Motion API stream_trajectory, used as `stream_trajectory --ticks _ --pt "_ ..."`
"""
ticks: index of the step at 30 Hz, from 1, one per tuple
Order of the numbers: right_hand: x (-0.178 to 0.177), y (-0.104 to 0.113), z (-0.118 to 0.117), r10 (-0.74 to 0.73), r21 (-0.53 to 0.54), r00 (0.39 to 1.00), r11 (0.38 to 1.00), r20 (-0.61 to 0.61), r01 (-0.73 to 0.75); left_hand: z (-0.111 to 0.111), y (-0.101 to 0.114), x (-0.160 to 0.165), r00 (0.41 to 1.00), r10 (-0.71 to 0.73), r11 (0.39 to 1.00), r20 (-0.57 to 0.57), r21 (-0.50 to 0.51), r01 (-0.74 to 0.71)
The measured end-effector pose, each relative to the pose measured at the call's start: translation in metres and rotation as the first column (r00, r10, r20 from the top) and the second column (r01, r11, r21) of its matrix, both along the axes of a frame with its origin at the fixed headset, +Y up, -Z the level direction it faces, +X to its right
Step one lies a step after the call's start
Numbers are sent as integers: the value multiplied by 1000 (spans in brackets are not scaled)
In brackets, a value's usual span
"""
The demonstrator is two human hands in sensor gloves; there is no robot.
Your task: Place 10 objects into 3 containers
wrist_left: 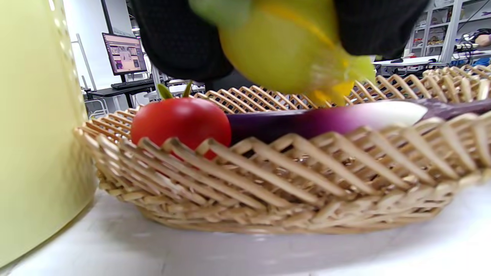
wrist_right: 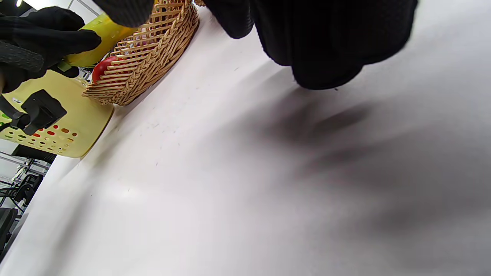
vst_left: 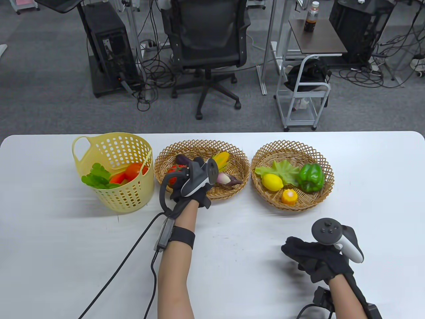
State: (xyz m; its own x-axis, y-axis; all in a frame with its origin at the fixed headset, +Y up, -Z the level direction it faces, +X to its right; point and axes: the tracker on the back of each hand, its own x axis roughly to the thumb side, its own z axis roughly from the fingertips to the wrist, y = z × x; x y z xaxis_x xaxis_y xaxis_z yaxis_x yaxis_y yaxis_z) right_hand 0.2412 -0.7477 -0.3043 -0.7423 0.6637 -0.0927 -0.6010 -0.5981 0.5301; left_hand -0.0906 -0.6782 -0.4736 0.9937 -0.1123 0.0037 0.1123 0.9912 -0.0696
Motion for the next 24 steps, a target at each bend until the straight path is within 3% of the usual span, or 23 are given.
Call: stream_trajectory --ticks 8,18,24 --pt "-2 0 1 5 -4 1000 1000 -9 -5 13 6 -15 999 13 988 37 150 -18" --pt "-3 -1 1 -10 -3 1000 1000 -16 9 54 10 -20 979 82 982 185 154 -111" --pt "-4 -1 2 -25 4 999 1000 -26 25 88 3 -28 953 180 972 242 102 -210"
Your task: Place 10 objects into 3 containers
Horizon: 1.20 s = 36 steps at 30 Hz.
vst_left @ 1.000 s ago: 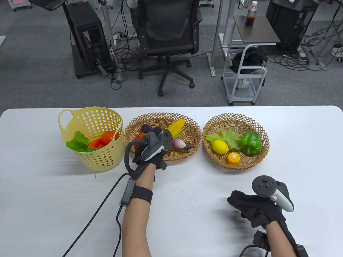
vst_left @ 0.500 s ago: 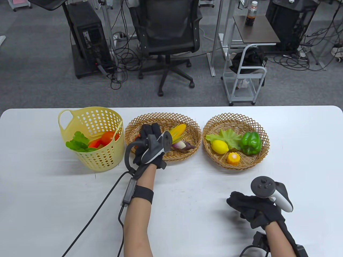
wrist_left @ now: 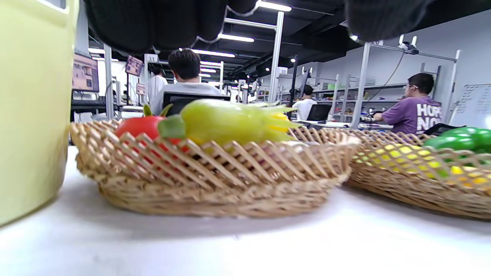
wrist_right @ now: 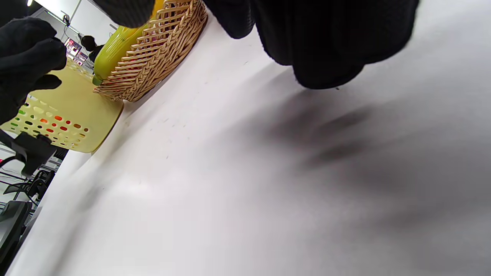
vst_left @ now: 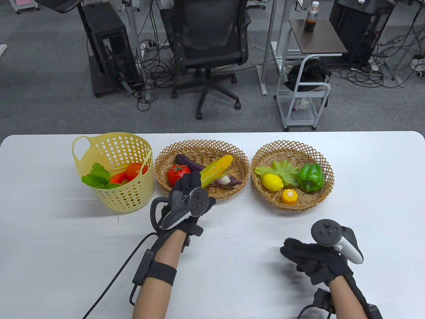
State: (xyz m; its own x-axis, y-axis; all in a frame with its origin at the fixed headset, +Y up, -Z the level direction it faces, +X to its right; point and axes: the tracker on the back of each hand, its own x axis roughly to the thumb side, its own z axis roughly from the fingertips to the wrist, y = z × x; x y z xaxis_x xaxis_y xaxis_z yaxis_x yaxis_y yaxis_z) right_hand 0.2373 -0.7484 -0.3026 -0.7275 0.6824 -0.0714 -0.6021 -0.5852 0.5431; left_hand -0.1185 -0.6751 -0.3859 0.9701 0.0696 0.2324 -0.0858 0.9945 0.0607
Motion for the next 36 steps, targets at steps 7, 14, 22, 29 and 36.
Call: stream_trajectory --ticks 7,14,22,29,36 --pt "0 3 1 6 25 1000 1000 6 -7 42 -12 -17 999 20 998 50 -62 -17" --pt "1 5 2 23 57 999 998 23 -25 76 -35 -34 989 116 955 94 -283 -85" --pt "-7 9 5 10 125 1000 992 25 -13 97 -46 -48 984 146 976 98 -176 -127" --pt "-2 13 4 65 204 989 975 133 -91 102 -50 -56 984 134 988 115 -97 -123" --pt "-4 10 4 166 185 971 963 171 -198 98 -62 -75 983 162 984 92 -95 -153"
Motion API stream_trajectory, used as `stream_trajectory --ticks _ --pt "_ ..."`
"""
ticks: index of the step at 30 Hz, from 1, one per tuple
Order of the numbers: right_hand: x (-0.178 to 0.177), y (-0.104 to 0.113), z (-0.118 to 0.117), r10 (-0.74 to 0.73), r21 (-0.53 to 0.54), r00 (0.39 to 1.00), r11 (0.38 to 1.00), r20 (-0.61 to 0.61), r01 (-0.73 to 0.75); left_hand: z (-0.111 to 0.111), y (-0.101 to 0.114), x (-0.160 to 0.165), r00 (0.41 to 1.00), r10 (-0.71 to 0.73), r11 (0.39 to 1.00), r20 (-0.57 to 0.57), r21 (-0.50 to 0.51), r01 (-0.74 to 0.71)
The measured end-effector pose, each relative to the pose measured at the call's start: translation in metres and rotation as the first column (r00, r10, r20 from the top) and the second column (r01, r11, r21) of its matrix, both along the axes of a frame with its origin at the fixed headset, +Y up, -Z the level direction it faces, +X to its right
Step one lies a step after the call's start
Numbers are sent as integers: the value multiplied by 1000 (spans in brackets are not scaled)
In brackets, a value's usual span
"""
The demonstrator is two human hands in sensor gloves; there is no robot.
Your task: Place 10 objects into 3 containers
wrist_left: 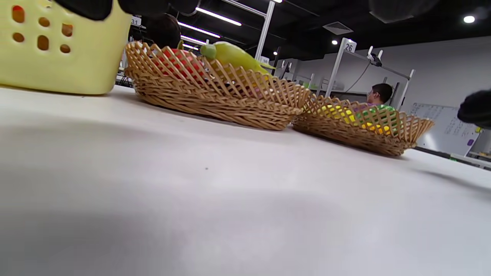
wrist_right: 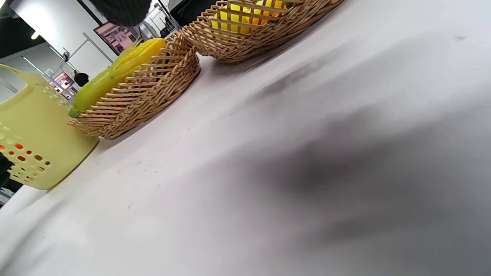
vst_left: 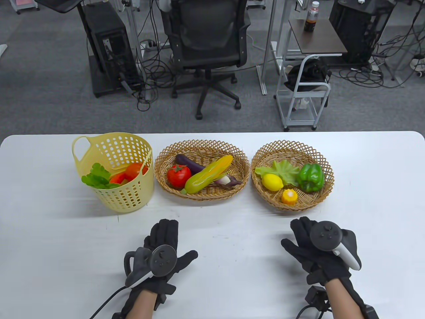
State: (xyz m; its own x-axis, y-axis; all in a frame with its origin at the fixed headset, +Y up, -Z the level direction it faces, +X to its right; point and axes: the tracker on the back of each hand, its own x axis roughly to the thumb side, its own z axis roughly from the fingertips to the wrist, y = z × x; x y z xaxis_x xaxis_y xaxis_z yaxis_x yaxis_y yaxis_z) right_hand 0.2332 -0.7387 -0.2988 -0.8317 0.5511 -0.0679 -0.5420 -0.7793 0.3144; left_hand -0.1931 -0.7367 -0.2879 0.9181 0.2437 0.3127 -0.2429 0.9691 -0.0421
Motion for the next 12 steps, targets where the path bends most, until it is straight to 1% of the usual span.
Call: stream_trajectory --ticks 2,4,9,12 --pt "-2 -1 1 106 5 994 994 31 -106 -1 -1 -5 1000 20 1000 -16 3 -20" --pt "-3 -2 0 161 5 986 987 51 -162 -1 -2 -10 1000 15 1000 -24 10 -15" --pt "-4 -7 -3 177 -24 983 984 42 -176 -2 -2 -10 1000 -4 1000 -27 24 5" --pt "-2 -10 -4 169 -44 985 985 41 -168 -2 -4 -9 1000 3 999 -13 -50 -4"
